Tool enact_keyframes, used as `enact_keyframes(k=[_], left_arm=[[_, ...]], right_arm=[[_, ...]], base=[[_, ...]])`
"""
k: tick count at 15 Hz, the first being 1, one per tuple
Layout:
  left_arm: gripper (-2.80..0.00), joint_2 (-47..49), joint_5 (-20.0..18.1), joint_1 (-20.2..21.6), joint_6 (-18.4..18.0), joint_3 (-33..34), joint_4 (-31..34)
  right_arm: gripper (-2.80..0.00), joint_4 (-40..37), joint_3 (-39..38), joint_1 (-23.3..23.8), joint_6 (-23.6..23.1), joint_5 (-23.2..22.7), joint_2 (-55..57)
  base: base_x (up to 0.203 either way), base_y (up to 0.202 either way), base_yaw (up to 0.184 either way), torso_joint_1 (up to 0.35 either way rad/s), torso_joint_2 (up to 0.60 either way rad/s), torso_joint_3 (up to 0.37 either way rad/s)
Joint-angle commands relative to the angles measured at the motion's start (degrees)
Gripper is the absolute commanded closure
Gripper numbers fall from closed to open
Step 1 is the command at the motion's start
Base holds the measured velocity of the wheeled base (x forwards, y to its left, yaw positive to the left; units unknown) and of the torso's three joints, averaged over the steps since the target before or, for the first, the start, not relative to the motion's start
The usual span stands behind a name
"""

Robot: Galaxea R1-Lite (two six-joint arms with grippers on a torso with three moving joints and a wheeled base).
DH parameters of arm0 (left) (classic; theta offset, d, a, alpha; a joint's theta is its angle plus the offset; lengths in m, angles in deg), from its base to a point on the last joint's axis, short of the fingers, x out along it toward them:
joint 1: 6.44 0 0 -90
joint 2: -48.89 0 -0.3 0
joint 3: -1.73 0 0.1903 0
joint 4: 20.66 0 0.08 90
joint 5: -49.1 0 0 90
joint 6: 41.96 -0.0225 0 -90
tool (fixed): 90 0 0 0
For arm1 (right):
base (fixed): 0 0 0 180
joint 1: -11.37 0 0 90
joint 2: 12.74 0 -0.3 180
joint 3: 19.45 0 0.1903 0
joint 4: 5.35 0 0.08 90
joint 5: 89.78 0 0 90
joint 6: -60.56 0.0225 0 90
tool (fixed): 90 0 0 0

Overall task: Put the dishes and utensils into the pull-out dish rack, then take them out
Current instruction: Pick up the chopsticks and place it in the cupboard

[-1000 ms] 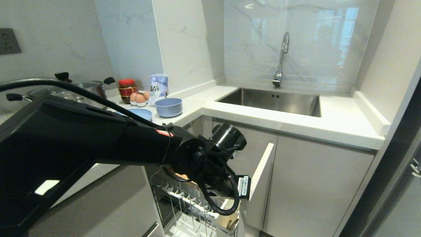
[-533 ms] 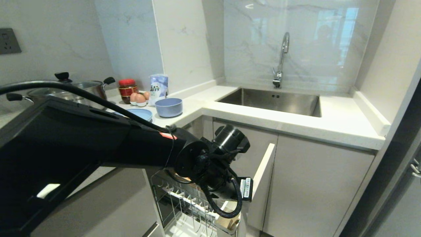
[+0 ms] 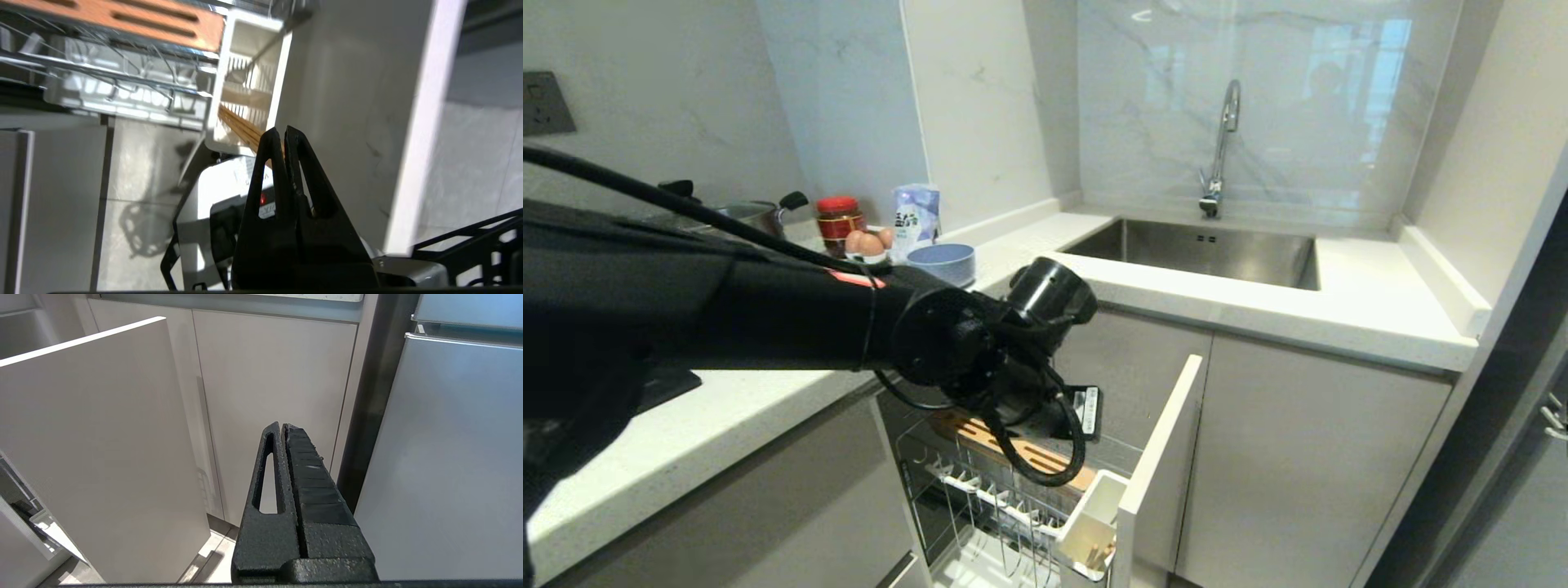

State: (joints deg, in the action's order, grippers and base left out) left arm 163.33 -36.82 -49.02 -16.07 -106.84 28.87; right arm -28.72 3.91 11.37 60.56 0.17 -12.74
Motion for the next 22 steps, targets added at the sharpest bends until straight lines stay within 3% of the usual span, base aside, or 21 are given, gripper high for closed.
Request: enact_keyframes(k=[1, 4, 6, 8, 11, 15, 19, 22], left_arm=[[0.0, -6.13, 0.36, 2.41, 0.17, -1.36, 0.79], [0.0, -15.71, 1.22, 5.32, 0.06, -2.9, 1.78], [0.0, -25.19, 1.63, 7.89, -2.04, -3.76, 2.93], [0.0, -34.35, 1.78, 12.36, -6.27, -4.22, 3.55], [0.0, -48.47, 1.79, 24.96, -15.64, -4.56, 3.35], [0.0, -60.82, 1.52, 33.59, -22.64, -3.87, 3.4], [0.0, -72.4, 1.27, 38.37, -28.28, 7.05, 3.37], [0.0, -88.33, 1.36, 39.58, -32.27, 24.09, 2.92]], right_arm=[[0.0, 0.0, 0.0, 0.0, 0.0, -0.02, 0.0], [0.0, 0.0, 0.0, 0.0, 0.0, -0.04, 0.0], [0.0, 0.0, 0.0, 0.0, 0.0, -0.04, 0.0], [0.0, 0.0, 0.0, 0.0, 0.0, -0.04, 0.0], [0.0, 0.0, 0.0, 0.0, 0.0, -0.03, 0.0], [0.0, 0.0, 0.0, 0.0, 0.0, -0.04, 0.0], [0.0, 0.0, 0.0, 0.0, 0.0, 0.04, 0.0], [0.0, 0.0, 0.0, 0.0, 0.0, -0.04, 0.0]], base=[[0.0, 0.0, 0.0, 0.0, 0.0, 0.0], [0.0, 0.0, 0.0, 0.0, 0.0, 0.0], [0.0, 0.0, 0.0, 0.0, 0.0, 0.0], [0.0, 0.0, 0.0, 0.0, 0.0, 0.0], [0.0, 0.0, 0.0, 0.0, 0.0, 0.0], [0.0, 0.0, 0.0, 0.0, 0.0, 0.0], [0.0, 0.0, 0.0, 0.0, 0.0, 0.0], [0.0, 0.0, 0.0, 0.0, 0.0, 0.0]])
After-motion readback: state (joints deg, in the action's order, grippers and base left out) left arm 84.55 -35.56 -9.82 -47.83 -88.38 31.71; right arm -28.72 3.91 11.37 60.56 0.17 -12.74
